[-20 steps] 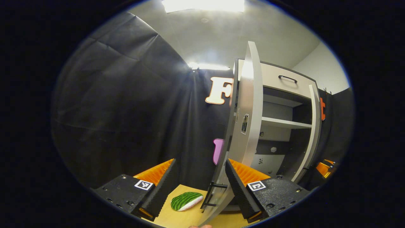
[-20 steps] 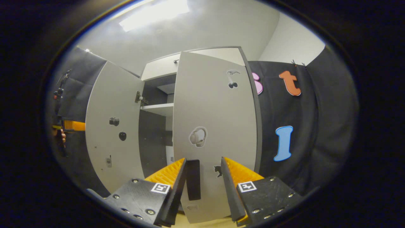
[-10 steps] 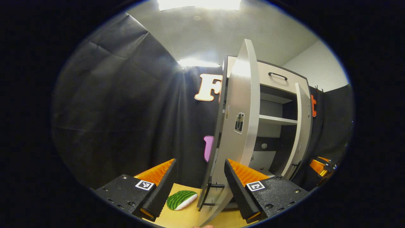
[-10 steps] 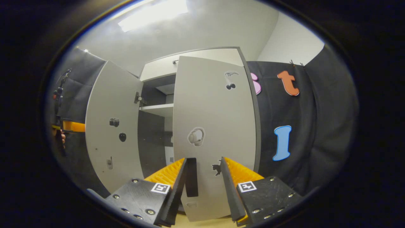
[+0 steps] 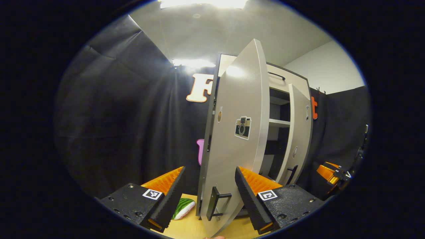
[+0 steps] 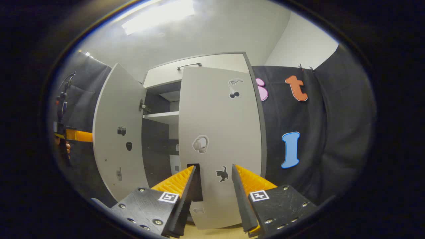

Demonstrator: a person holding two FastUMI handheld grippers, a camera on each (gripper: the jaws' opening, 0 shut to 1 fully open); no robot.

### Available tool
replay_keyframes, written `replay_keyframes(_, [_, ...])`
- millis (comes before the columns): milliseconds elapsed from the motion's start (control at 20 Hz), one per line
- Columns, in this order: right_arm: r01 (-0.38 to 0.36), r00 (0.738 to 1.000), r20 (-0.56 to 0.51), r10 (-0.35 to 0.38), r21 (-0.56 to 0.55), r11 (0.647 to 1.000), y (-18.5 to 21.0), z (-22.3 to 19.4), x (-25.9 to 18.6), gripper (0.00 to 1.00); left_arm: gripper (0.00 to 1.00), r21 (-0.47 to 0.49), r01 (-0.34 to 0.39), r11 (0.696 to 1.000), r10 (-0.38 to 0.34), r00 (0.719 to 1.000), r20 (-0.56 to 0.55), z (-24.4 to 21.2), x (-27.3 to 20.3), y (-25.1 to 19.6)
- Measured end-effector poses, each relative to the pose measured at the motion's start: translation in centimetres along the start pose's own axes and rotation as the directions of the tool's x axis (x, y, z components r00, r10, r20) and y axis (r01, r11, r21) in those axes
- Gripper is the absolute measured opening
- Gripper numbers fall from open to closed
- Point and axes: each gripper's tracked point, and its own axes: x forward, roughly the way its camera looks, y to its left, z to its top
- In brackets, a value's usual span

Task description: Grab one shoe with the right hand and put it into the shoe cabinet, grab the other shoe with the left hand and put it into the shoe cabinet; then close the right door with the right hand and the left door with the left hand.

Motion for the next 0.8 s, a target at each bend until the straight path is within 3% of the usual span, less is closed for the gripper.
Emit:
replay_keyframes(300, [0.048,0.999,-0.003,-0.048,-0.025,0.999,-1.7,0.2,-1.5,0.60,0.90,-0.004,0.109,0.994,-0.109,0.994,0.000,-0.7,1.7,-4.2])
replay_keyframes(700, [0.060,0.998,0.006,-0.059,-0.033,0.998,-1.9,0.6,-2.5,0.63,0.90,0.053,0.163,0.985,-0.163,0.987,0.005,-1.1,3.9,-7.2])
replay_keyframes(750, [0.064,0.998,0.005,-0.063,-0.038,0.997,-2.1,0.6,-2.6,0.63,0.85,0.049,0.171,0.984,-0.172,0.985,0.003,-1.3,4.2,-7.6])
replay_keyframes(800, [0.067,0.998,0.002,-0.067,-0.041,0.997,-2.2,0.4,-2.8,0.63,0.90,0.041,0.179,0.983,-0.179,0.984,0.004,-1.3,4.3,-8.0])
